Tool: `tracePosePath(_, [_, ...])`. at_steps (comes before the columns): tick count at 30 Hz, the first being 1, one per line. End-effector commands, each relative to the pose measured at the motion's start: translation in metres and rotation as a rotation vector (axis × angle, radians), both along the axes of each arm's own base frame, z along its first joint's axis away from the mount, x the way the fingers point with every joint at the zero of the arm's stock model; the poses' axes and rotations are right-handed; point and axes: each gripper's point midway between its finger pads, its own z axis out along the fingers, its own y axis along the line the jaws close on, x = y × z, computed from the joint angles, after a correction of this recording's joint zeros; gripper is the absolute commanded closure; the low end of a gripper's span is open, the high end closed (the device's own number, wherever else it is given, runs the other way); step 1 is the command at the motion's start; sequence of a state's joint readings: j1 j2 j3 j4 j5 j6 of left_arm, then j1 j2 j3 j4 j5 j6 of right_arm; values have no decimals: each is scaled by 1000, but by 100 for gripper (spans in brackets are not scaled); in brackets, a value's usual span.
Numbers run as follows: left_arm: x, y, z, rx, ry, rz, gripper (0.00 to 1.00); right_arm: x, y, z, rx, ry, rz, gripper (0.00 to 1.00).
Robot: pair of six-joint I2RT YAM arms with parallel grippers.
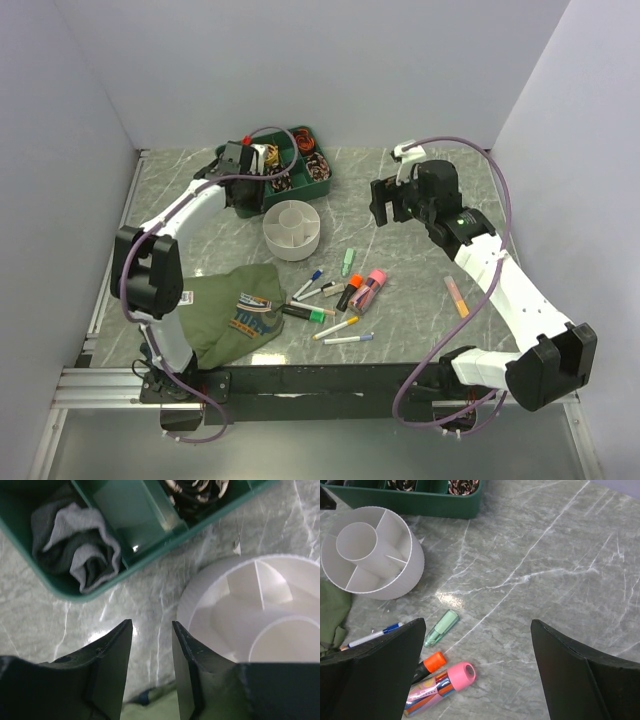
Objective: Sort the stationery into containers
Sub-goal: Move the storage box to the center of the board.
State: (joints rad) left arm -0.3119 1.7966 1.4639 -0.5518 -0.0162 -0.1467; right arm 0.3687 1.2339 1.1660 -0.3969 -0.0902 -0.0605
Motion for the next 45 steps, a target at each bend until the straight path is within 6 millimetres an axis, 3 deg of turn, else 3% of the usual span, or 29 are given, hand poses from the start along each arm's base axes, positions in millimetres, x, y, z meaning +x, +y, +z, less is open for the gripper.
tracePosePath(1, [18,-14,13,7,-58,-34,57,-1,-2,15,14,-69,-12,6])
tracePosePath(5, [14,-24,10,16,-51,-55,57,-2,-4,14,7,-78,-14,6])
tracePosePath(9, [8,-35,13,14,-53,-74,49,-5,-6,10,7,-77,-18,6])
tracePosePath(14, [1,-37,0,42,-29,-95,48,-7,-8,4,3,-64,-19,5])
tracePosePath(18, [1,-35,3,52,-37,-76,50,-8,-10,4,3,-65,-22,5])
tracePosePath(24, [-8,-50,4,27,-16,-115,45,-9,-12,1,3,-53,-25,5])
tracePosePath(30, [-10,-26,23,89,-61,-33,27,-11,-11,0,8,-45,-11,5])
tracePosePath(37, [-21,-43,39,39,-84,-77,31,-13,-10,-4,22,-34,-5,6])
tracePosePath(45, [-30,-56,20,27,-30,-144,42,-15,-14,-4,22,-36,-15,6])
